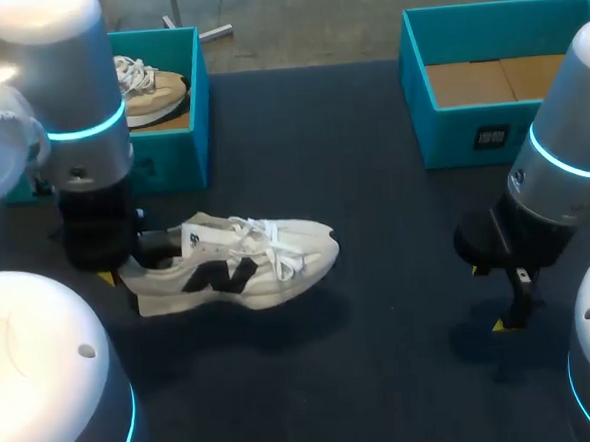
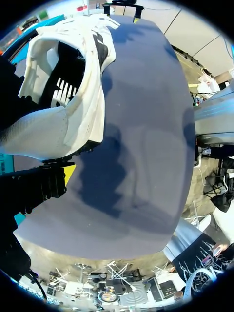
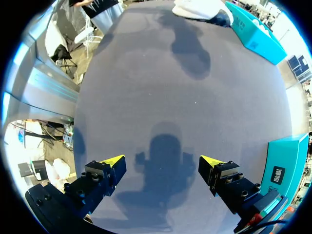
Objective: Take the shoe out of the shoebox, open the shoe tongue, remove and reinsert the insole, then place the shoe into the shoebox
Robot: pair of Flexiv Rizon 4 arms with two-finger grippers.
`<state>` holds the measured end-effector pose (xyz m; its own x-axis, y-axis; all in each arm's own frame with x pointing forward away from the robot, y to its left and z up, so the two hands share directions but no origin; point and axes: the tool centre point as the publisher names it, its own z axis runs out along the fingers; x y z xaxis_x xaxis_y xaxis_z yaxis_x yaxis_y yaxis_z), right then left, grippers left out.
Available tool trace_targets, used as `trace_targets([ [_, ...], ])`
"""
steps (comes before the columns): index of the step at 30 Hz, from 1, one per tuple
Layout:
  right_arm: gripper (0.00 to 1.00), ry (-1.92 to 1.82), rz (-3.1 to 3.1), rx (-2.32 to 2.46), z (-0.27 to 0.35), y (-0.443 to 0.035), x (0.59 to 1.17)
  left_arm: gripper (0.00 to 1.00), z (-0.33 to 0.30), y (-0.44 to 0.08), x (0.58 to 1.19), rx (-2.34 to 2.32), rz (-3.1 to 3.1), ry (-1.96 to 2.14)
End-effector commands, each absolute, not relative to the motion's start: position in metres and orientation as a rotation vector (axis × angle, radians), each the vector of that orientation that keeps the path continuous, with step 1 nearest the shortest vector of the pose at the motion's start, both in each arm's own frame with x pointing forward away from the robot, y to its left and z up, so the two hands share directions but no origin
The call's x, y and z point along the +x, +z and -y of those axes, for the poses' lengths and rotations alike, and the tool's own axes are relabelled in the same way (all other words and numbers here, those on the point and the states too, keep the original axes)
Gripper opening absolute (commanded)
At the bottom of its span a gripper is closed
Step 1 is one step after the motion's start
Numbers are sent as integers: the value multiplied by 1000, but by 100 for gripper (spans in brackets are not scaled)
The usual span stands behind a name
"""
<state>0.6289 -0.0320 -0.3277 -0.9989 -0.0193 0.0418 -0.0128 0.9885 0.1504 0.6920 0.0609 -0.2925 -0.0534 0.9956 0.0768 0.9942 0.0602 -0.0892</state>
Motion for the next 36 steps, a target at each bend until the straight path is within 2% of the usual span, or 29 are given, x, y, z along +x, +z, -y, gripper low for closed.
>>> trace_targets([
  [1,100,-232,3092,24,32,-329,628,0,-52,-308,682,-2082,2203,-5],
  [19,100,-232,3092,24,32,-329,628,0,-10,-351,682,-2176,2132,10],
  [36,100,-232,3092,24,32,-329,628,0,21,-370,691,-2195,2106,-27],
])
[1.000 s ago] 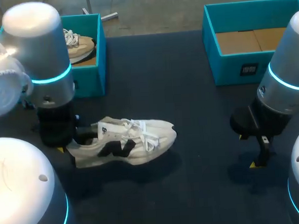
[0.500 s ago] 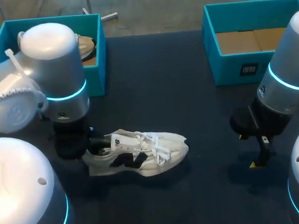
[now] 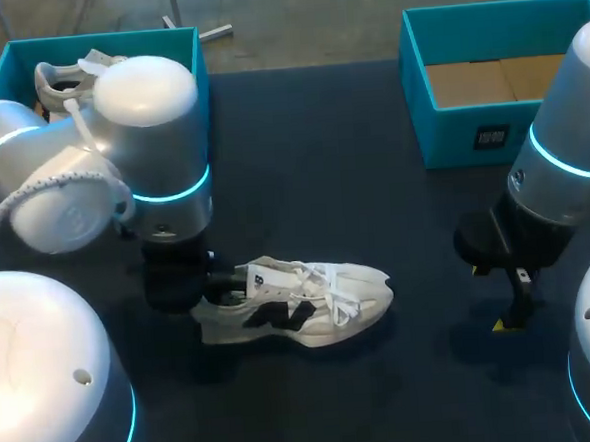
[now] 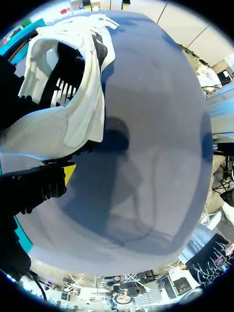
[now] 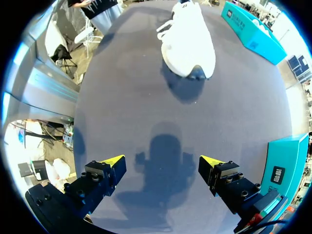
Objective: Take the shoe out of the shoebox, open the shoe tongue, remove and reinsert the insole, then place the shoe into the shoebox
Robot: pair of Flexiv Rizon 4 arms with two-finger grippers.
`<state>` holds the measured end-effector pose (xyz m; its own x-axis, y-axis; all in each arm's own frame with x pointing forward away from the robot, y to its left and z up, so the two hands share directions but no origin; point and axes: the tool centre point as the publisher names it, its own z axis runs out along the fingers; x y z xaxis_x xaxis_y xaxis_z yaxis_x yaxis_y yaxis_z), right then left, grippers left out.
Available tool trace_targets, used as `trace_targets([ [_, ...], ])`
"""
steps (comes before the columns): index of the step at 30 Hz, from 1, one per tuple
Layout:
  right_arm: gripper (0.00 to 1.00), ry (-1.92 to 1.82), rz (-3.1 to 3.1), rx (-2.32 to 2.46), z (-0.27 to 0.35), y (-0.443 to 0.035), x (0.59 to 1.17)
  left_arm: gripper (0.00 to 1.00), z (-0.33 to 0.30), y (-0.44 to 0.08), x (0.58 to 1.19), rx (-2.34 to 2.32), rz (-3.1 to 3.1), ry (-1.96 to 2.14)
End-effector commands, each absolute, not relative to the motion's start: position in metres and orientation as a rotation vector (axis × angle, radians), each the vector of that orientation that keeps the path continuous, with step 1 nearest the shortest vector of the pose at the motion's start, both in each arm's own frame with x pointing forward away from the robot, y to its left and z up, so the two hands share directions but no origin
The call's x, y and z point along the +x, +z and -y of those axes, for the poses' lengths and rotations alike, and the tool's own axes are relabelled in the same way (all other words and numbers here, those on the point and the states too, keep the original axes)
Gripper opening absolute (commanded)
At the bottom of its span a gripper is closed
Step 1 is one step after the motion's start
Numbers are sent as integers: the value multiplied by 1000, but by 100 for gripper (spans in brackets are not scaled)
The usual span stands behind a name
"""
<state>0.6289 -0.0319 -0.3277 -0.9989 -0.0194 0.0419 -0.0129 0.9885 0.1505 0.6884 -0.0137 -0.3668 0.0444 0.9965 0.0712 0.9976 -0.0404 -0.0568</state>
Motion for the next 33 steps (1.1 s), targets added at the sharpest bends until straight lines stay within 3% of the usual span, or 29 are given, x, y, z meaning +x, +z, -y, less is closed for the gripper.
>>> trace_targets([
  [1,100,-232,3092,24,32,-329,628,0,21,-370,691,-2195,2106,-27],
  [25,100,-232,3092,24,32,-329,628,0,21,-370,691,-2195,2106,-27],
  [27,100,-232,3092,24,32,-329,628,0,52,-398,693,-2138,2118,-42],
  [33,100,-232,3092,24,32,-329,628,0,52,-397,692,-2140,2118,-47],
])
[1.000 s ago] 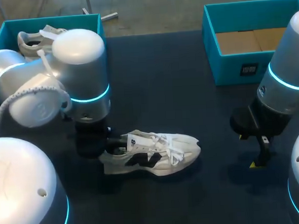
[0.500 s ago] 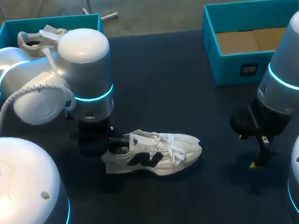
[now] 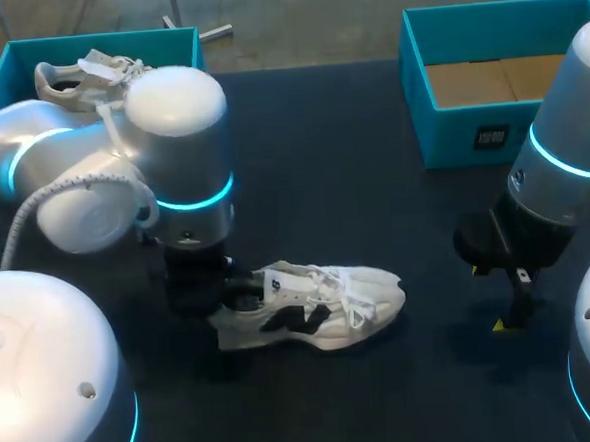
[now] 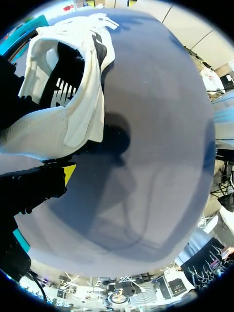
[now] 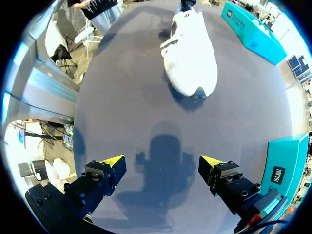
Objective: Take the shoe out of the shoebox, open the shoe tongue, remove and reinsert the insole, then place the shoe into the shoebox
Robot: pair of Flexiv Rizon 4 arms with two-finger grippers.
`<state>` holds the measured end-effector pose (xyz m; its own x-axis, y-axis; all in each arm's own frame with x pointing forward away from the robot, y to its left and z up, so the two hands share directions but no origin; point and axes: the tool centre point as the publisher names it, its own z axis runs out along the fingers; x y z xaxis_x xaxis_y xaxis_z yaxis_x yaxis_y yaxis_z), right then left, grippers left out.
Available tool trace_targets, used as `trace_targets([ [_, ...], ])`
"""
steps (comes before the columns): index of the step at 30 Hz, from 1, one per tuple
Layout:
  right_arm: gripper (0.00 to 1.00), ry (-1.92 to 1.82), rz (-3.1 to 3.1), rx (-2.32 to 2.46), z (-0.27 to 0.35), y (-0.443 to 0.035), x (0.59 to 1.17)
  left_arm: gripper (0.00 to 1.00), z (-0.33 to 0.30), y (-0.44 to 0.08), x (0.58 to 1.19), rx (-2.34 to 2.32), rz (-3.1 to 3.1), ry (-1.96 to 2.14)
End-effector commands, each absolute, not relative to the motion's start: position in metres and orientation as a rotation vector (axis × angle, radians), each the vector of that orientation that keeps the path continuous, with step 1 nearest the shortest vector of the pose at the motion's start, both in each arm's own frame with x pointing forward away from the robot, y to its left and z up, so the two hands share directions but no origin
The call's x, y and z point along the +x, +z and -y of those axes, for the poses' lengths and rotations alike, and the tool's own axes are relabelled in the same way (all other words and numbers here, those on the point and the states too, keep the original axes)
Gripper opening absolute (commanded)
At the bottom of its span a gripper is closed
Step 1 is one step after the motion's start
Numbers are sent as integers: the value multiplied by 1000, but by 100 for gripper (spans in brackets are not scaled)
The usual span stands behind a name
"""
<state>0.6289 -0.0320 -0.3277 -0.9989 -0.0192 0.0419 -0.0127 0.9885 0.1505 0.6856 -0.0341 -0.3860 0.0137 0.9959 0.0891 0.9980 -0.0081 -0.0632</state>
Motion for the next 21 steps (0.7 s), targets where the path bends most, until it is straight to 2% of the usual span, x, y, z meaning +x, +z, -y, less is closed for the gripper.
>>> trace_targets([
  [1,100,-232,3092,24,32,-329,628,0,52,-397,692,-2141,2118,-47],
  [21,100,-232,3092,24,32,-329,628,0,49,-400,694,-2139,2112,-70],
])
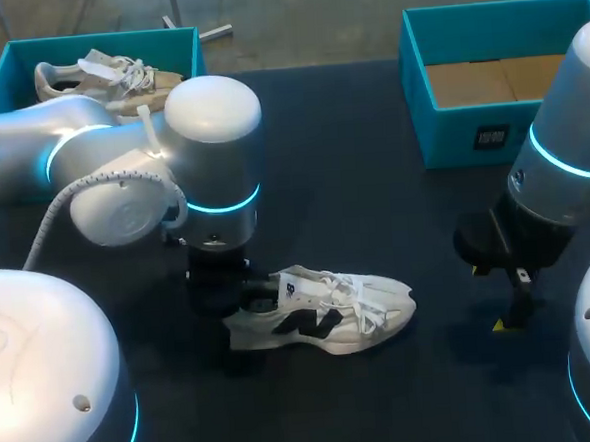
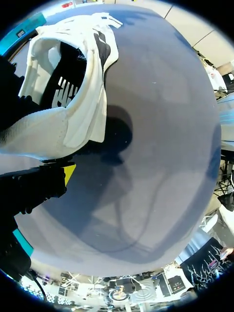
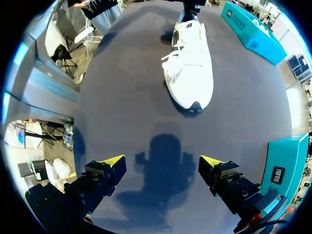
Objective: Take the shoe out of the shoebox, open the shoe tongue, remove and reinsert the insole, then place the shoe into the shoebox
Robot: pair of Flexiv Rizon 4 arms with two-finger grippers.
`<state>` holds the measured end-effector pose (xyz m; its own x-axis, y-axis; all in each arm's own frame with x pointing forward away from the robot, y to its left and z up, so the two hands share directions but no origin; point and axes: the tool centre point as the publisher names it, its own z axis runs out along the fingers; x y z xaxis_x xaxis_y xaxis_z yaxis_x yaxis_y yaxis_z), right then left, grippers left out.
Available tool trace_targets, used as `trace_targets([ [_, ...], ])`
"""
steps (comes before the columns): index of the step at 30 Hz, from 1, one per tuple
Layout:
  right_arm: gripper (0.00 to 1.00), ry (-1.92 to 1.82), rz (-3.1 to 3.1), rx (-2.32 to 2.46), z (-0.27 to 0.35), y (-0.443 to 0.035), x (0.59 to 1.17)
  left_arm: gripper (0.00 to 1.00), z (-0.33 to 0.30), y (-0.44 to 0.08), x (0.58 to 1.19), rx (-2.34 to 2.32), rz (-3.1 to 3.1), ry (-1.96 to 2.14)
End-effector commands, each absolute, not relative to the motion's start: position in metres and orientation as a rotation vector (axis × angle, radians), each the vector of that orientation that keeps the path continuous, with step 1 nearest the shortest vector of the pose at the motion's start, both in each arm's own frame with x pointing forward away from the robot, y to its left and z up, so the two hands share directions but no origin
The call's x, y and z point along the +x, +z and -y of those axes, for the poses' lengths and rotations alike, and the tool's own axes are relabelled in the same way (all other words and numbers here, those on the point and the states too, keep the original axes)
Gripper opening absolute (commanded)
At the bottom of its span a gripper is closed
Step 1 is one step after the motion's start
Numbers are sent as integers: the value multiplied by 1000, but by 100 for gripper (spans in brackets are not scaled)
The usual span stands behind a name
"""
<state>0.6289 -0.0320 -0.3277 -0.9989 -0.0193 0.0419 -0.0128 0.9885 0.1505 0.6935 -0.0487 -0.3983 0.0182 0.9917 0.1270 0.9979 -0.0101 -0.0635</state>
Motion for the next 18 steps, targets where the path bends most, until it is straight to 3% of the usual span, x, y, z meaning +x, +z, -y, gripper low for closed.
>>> trace_targets([
  [1,100,-232,3092,24,32,-329,628,0,49,-399,694,-2138,2111,-69],
  [7,100,-232,3092,24,32,-329,628,2,49,-398,694,-2143,2101,-73],
  [9,100,-232,3092,24,32,-329,628,24,49,-397,694,-2147,2099,-71],
  [12,100,-232,3092,24,32,-329,628,35,50,-395,694,-2155,2097,-71],
  [16,100,-232,3092,24,32,-329,628,66,51,-392,693,-2163,2099,-68],
  [18,100,-232,3092,24,32,-329,628,73,51,-392,693,-2165,2101,-67],
])
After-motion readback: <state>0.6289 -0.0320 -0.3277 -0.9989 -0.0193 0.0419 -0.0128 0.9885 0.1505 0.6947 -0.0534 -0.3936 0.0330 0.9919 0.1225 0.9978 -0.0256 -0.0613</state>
